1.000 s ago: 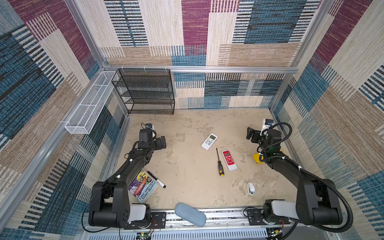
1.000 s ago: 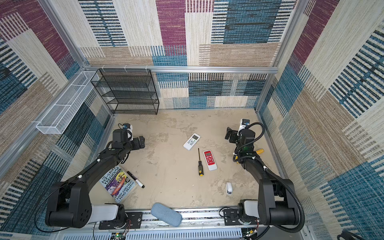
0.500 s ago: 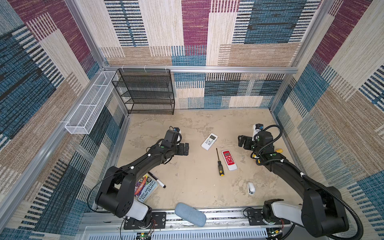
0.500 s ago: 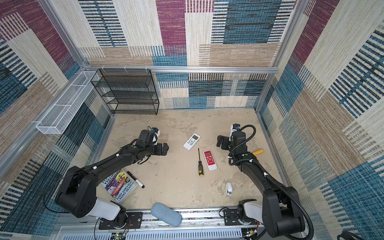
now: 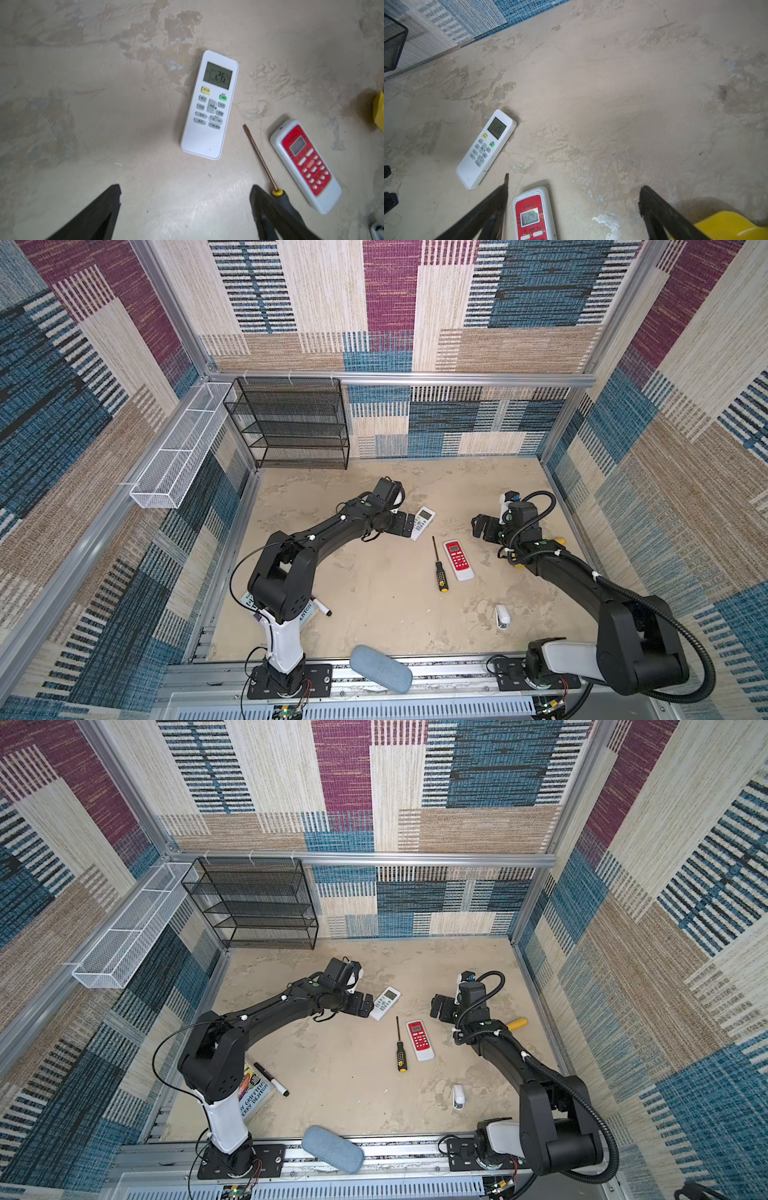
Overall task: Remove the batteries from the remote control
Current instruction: 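Close the left gripper on the white remote while the right arm advances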
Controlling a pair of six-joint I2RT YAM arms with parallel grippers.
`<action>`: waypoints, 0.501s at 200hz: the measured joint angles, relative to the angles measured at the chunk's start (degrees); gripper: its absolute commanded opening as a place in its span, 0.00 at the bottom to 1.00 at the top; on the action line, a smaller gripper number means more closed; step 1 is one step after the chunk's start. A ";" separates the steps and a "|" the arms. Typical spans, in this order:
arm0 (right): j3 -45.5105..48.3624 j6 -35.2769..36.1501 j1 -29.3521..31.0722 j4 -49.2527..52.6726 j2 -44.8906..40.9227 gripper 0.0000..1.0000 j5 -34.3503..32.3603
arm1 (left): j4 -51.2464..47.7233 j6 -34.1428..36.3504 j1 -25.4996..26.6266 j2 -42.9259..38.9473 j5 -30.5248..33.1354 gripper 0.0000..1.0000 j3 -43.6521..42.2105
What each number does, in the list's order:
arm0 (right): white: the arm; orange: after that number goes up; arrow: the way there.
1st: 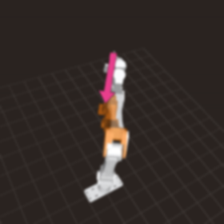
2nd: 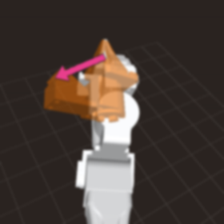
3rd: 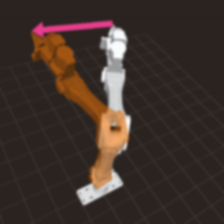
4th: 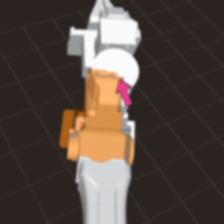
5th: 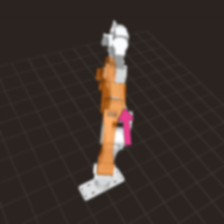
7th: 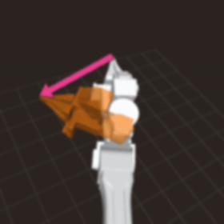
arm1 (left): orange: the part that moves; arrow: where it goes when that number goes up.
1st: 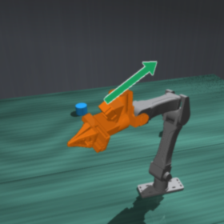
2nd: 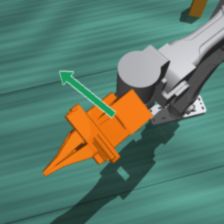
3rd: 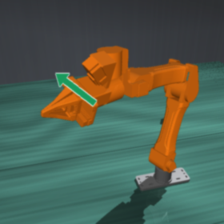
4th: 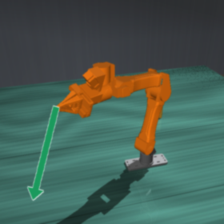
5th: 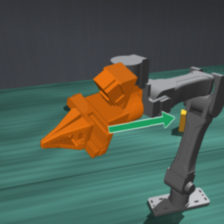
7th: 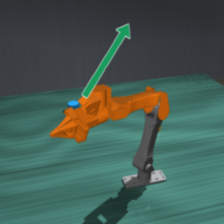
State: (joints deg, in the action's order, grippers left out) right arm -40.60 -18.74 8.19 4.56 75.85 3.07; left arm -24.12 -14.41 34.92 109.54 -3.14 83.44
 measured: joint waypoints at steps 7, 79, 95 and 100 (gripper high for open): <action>-0.35 0.07 0.00 0.04 0.55 1.00 0.13 | -0.74 0.33 0.44 1.49 0.00 0.99 1.99; -0.72 1.05 0.04 -0.02 1.40 1.00 1.92 | -9.86 3.82 2.84 15.93 3.67 0.96 20.52; -0.66 1.16 0.04 -0.02 1.40 1.00 2.51 | -11.61 4.76 3.02 18.56 4.52 0.96 24.24; -0.63 1.29 0.04 -0.04 1.40 1.00 2.54 | -12.02 5.07 3.02 19.30 4.59 0.96 25.24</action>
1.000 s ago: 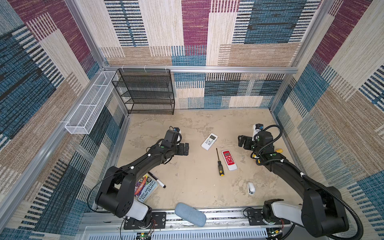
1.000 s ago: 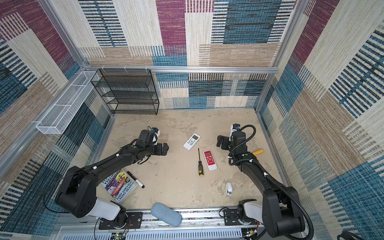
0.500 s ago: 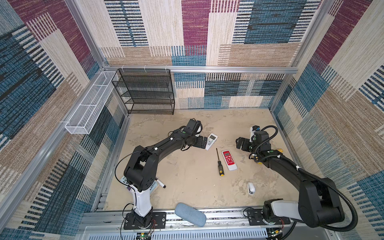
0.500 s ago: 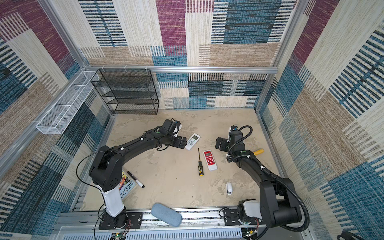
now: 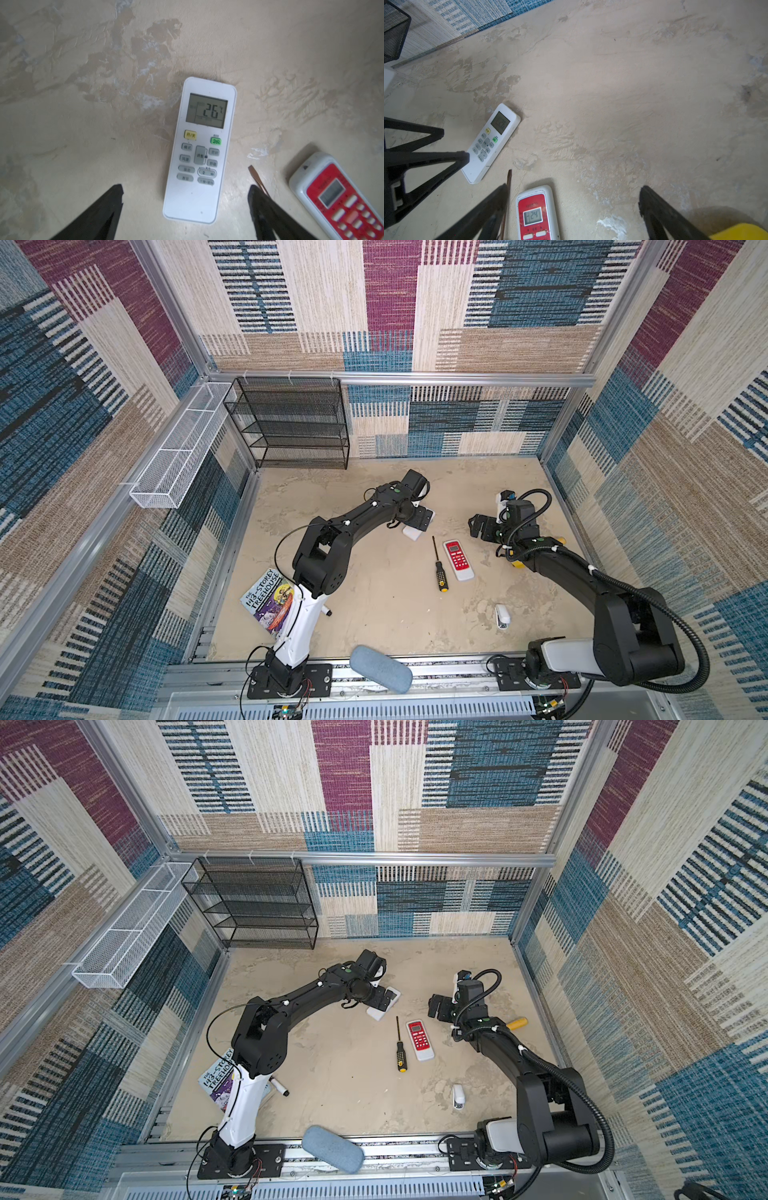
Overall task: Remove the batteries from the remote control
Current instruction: 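Close the left gripper on the white remote while the right arm advances, then lift the white remote with the left gripper while the right gripper reaches it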
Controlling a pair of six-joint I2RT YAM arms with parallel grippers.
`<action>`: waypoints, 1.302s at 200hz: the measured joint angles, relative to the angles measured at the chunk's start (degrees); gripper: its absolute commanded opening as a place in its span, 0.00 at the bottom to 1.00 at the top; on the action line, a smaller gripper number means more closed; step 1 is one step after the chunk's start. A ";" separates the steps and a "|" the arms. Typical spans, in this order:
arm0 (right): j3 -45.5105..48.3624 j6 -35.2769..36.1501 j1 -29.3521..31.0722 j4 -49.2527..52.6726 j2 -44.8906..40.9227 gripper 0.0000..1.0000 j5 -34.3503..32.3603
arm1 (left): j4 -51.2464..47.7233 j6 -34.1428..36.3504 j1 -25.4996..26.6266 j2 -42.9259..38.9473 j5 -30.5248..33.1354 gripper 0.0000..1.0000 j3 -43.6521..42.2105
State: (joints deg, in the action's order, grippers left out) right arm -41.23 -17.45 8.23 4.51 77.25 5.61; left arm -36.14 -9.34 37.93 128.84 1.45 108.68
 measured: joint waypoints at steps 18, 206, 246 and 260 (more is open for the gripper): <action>0.17 0.20 0.00 -0.17 0.00 1.00 0.35 | -1.77 0.59 0.07 2.38 0.81 0.96 3.06; 0.76 0.59 0.00 -2.08 1.70 1.00 2.95 | -8.46 3.74 0.96 14.51 -0.13 0.68 17.62; 1.07 0.57 0.00 -2.14 1.49 1.00 2.95 | -8.46 3.72 0.96 14.53 -0.26 0.63 17.64; 1.18 0.57 0.00 -2.16 1.36 0.99 2.95 | -8.46 3.72 0.96 14.51 -0.26 0.62 17.64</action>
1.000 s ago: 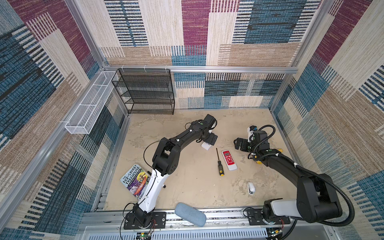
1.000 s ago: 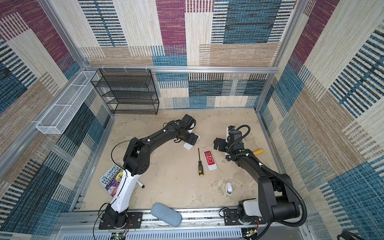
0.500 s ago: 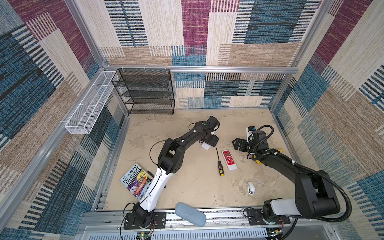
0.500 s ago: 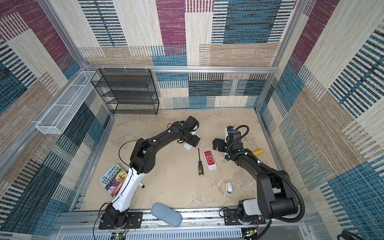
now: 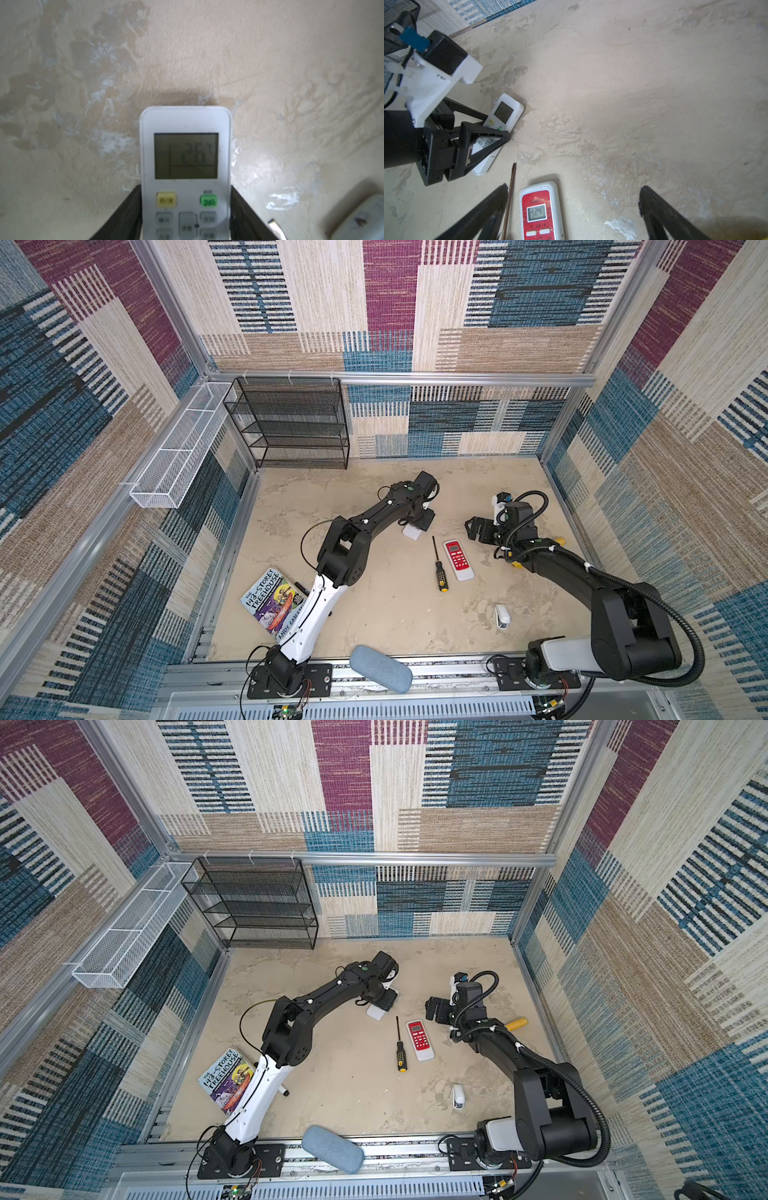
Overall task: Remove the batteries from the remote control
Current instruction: 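Lift the white remote with the left gripper while the right gripper reaches it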
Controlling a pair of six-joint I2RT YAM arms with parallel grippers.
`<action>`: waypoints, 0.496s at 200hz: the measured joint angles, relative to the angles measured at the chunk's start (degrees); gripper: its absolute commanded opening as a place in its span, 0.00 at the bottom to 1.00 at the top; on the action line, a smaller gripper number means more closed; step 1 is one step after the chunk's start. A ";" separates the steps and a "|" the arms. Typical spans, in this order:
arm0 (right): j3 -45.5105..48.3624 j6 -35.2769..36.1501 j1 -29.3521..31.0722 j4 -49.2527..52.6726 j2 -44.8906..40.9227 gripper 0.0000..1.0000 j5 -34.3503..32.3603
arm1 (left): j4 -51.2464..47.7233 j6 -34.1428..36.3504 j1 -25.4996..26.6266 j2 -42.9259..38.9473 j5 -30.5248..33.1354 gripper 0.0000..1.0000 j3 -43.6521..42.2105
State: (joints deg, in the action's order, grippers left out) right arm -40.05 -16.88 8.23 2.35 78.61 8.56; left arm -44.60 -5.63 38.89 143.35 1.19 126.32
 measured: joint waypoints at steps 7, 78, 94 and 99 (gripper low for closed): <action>0.07 0.00 0.00 -0.07 -0.15 1.00 0.00 | -0.02 -0.02 0.00 -0.07 -0.02 0.61 0.00; 2.58 0.02 0.00 -2.67 -3.67 1.00 2.40 | -0.98 -1.66 -0.04 -3.30 1.46 0.55 -0.76; 3.28 0.04 0.00 -3.65 -4.76 1.00 3.41 | -1.18 -2.25 -0.11 -4.39 1.46 0.55 -1.25; 3.52 0.04 0.00 -3.91 -5.09 1.00 3.89 | -1.20 -2.54 -0.11 -4.85 1.49 0.55 -1.53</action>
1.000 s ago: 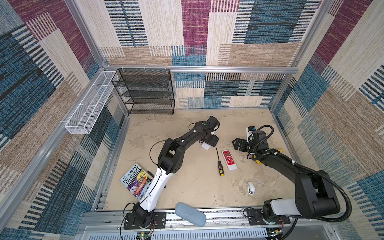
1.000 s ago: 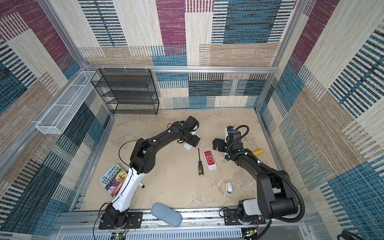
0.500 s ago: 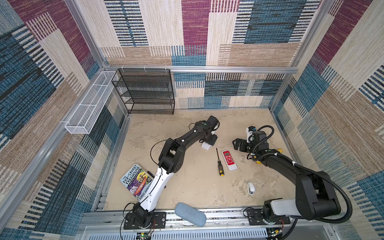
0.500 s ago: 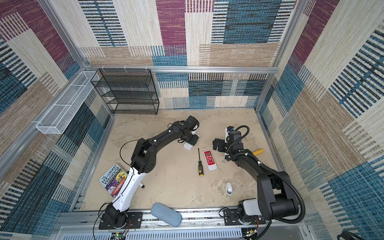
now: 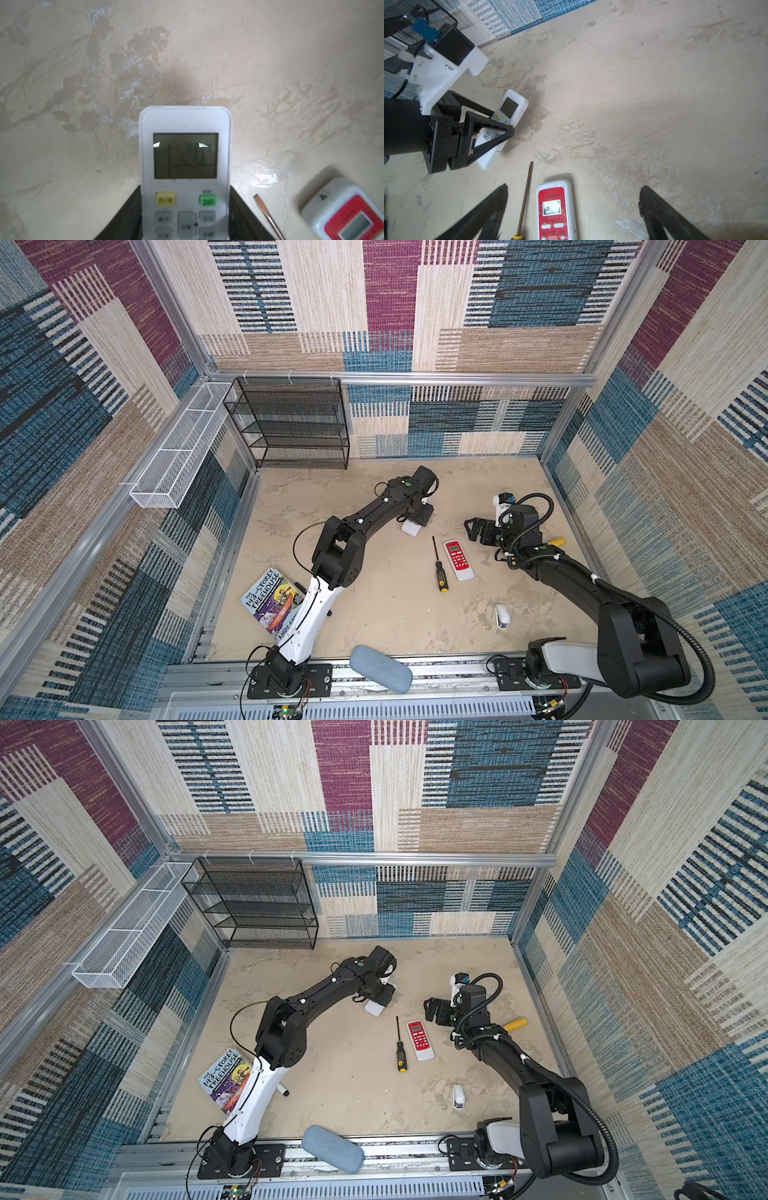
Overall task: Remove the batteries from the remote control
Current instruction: 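Lift the white remote with the left gripper while the right gripper reaches it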
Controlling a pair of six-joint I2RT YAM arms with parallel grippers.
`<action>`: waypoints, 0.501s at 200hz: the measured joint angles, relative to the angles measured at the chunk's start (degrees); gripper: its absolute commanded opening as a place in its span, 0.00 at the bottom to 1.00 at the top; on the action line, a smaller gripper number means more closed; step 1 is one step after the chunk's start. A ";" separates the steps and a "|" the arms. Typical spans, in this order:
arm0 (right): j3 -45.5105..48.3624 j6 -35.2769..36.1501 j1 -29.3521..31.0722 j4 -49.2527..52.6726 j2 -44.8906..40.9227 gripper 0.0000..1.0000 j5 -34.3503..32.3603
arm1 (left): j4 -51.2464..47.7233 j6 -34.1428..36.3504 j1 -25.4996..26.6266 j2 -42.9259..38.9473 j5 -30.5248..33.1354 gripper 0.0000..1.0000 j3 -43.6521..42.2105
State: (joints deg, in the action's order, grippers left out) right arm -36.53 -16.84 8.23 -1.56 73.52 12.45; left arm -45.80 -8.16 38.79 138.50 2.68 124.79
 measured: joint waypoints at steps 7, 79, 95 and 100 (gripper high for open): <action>0.50 0.02 0.00 -0.63 -0.57 1.00 0.96 | 0.00 -0.50 0.00 -0.70 0.00 0.54 -0.46; 3.69 -2.64 3.72 -7.67 -4.74 0.91 10.19 | 6.47 -10.12 -0.17 -14.99 -0.11 0.54 -15.17; 3.58 -3.93 5.55 -8.94 -4.42 0.89 11.67 | 9.73 -12.96 -0.42 -19.43 -0.31 0.54 -20.41; 3.56 -4.17 6.14 -9.35 -4.28 0.88 12.00 | 10.67 -13.68 -0.44 -20.72 -0.33 0.54 -21.97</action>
State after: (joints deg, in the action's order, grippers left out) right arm -32.97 -21.02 14.37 -10.92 69.23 24.45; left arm -35.14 -21.85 38.35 117.78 2.35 102.83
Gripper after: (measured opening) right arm 0.901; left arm 0.592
